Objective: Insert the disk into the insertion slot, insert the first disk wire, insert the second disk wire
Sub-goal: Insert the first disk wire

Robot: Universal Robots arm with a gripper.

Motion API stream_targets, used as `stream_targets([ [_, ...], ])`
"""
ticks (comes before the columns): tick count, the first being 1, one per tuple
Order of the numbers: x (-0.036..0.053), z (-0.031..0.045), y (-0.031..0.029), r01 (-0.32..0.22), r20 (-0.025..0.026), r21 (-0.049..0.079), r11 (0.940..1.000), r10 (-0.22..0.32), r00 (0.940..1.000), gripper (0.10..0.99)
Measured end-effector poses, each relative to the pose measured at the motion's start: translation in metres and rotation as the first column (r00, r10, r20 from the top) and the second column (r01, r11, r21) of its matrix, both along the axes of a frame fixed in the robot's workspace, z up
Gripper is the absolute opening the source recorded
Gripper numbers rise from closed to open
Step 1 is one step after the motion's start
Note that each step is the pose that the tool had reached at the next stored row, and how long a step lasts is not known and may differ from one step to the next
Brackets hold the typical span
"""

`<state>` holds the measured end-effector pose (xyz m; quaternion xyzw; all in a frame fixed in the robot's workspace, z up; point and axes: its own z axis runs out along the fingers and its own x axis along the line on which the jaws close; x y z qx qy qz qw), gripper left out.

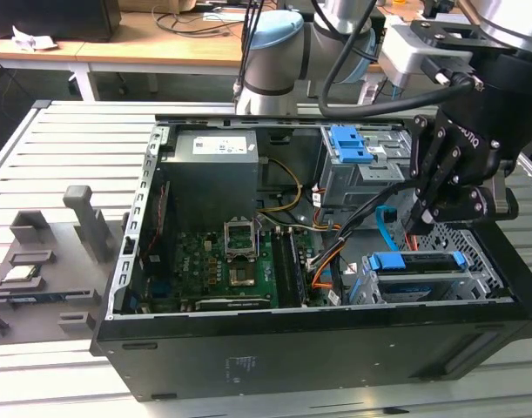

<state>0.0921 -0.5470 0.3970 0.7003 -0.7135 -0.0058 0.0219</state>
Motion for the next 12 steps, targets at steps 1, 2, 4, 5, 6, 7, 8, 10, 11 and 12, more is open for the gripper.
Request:
stream_targets([
  [1, 0.0032, -0.0007, 0.0, 0.0, -0.0001, 0.0, 1.0, 0.0, 1.0, 0.106],
  [2, 0.0063, -0.002, 0.0001, 0.0, -0.0004, -0.001, 1.0, 0.0, 1.0, 0.106],
  [4, 0.0228, -0.0099, 0.0026, 0.0, -0.0022, -0.002, 1.0, 0.0, 1.0, 0.106],
  [5, 0.0301, -0.013, 0.0077, 0.0, -0.0027, -0.004, 1.0, 0.0, 1.0, 0.106],
  [6, 0.0336, -0.015, 0.0121, 0.0, -0.0029, -0.004, 1.0, 0.0, 1.0, 0.106],
  [7, 0.0374, -0.0174, 0.0179, 0.0, -0.0029, -0.005, 1.0, 0.0, 1.0, 0.106],
  [8, 0.0405, -0.0196, 0.024, 0.0, -0.0029, -0.005, 1.0, 0.0, 1.0, 0.106],
  [10, 0.0464, -0.0242, 0.0386, 0.0, -0.0029, -0.006, 1.0, 0.0, 1.0, 0.106],
  [11, 0.0488, -0.0265, 0.0485, 0.0, -0.0029, -0.006, 1.0, 0.0, 1.0, 0.106],
  [12, 0.0492, -0.0283, 0.0578, 0.0, -0.0029, -0.006, 1.0, 0.0, 1.0, 0.106],
])
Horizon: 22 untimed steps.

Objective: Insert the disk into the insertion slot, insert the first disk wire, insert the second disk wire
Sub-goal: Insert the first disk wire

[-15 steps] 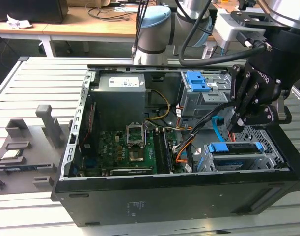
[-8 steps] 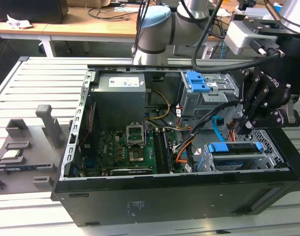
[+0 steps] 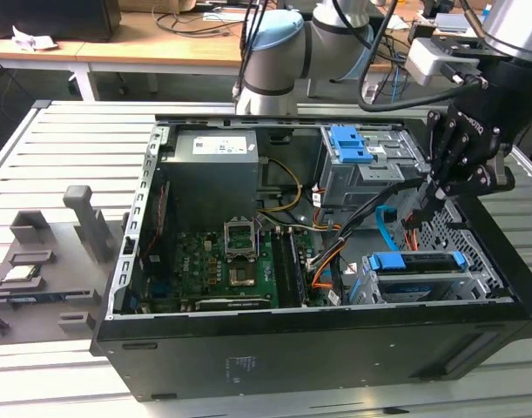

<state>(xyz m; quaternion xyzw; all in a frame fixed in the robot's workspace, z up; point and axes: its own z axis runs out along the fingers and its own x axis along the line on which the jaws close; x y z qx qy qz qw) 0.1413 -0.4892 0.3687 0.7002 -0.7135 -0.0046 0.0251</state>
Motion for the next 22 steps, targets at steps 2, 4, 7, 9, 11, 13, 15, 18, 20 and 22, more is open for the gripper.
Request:
stream_targets([
  [2, 0.0001, -0.0028, 0.0017, 0.0, 0.0, 0.0, 1.0, 0.0, 1.0, 0.106],
  [4, 0.0001, -0.0032, 0.0017, 0.0, 0.0, -0.001, 1.0, 0.0, 1.0, 0.106],
  [7, 0.0001, -0.0035, 0.0017, 0.0, 0.0001, 0.0, 1.0, 0.0, 1.0, 0.173],
  [9, 0.0001, -0.0037, 0.0018, 0.0, 0.0, -0.001, 1.0, 0.0, 1.0, 0.235],
  [11, 0.0001, -0.0038, 0.0018, 0.0, 0.0, -0.001, 1.0, 0.0, 1.0, 0.361],
  [13, 0.0001, -0.0055, 0.0018, 0.0, 0.0001, -0.002, 1.0, 0.0, 1.0, 0.361],
  [15, 0.0001, -0.0091, 0.0018, 0.0, 0.0, -0.008, 1.0, 0.0, 1.0, 0.361],
  [18, 0.0001, -0.015, 0.0013, 0.0, 0.0001, -0.017, 0.9999, 0.0, 1.0, 0.361],
  [20, 0.0001, -0.016, 0.0005, 0.0, 0.0001, -0.022, 0.9998, 0.0, 1.0, 0.361],
  [22, 0.0001, -0.0161, 0.0004, 0.0, 0.0001, -0.021, 0.9998, 0.0, 1.0, 0.361],
])
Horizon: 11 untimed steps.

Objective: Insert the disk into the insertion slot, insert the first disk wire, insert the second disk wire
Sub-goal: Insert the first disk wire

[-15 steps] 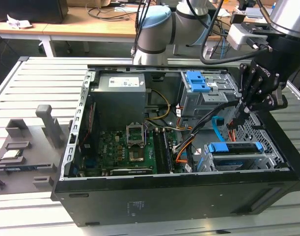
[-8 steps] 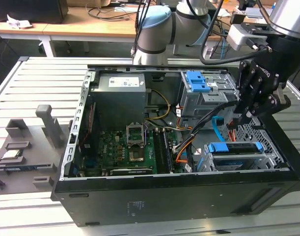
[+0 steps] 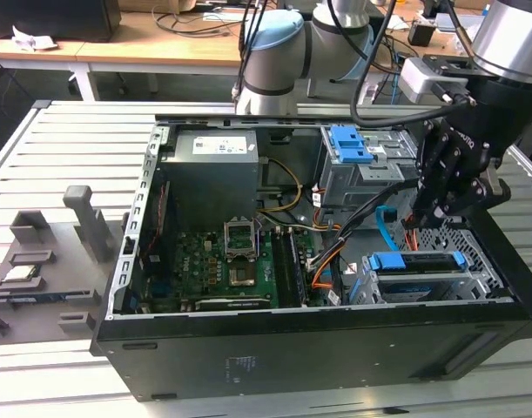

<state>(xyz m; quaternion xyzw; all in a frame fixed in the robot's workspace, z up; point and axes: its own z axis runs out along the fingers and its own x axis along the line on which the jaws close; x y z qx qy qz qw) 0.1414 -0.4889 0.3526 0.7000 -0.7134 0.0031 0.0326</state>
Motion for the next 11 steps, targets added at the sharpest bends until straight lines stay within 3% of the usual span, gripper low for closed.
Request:
stream_targets([
  [3, 0.0, 0.0, -0.0002, 0.0, 0.0, 0.0, 1.0, 0.0, 1.0, 0.282],
  [4, 0.0, 0.0, -0.0003, 0.0, 0.0, 0.0, 1.0, 0.0, 1.0, 0.169],
  [9, 0.0, 0.0001, -0.0012, 0.0, 0.0, 0.0, 1.0, 0.0, 1.0, 0.169],
  [11, 0.0, 0.0, -0.0066, 0.0, 0.0, 0.0, 1.0, 0.0, 1.0, 0.169],
])
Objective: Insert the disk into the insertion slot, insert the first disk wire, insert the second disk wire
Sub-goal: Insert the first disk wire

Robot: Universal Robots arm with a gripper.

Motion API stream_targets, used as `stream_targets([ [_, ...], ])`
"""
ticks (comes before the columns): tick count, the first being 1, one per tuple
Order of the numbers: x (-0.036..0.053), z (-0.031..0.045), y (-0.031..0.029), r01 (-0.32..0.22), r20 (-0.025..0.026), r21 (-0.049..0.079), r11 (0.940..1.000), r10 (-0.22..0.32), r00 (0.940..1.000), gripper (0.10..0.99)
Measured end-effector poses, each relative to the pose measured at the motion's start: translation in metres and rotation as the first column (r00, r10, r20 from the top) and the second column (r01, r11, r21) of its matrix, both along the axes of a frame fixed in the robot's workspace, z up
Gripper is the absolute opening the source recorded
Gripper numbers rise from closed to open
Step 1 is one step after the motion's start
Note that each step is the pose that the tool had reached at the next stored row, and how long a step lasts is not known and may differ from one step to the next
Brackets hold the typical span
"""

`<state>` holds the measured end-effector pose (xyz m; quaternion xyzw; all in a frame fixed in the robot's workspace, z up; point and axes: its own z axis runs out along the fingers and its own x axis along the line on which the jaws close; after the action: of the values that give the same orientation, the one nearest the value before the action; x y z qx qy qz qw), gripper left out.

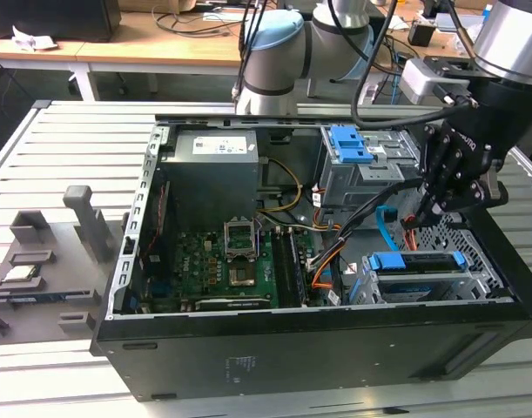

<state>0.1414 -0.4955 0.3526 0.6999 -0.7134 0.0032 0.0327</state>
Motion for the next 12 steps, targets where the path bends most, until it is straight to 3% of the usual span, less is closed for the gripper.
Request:
stream_targets([
  [3, 0.0, -0.0002, -0.0114, 0.0, 0.0, -0.002, 1.0, 0.0, 1.0, 0.169],
  [9, 0.0, -0.002, -0.0273, 0.0, 0.0, -0.008, 1.0, 0.0, 1.0, 0.169],
  [12, 0.0008, -0.0046, -0.0298, 0.0, 0.0, -0.008, 1.0, 0.0, 1.0, 0.169],
])
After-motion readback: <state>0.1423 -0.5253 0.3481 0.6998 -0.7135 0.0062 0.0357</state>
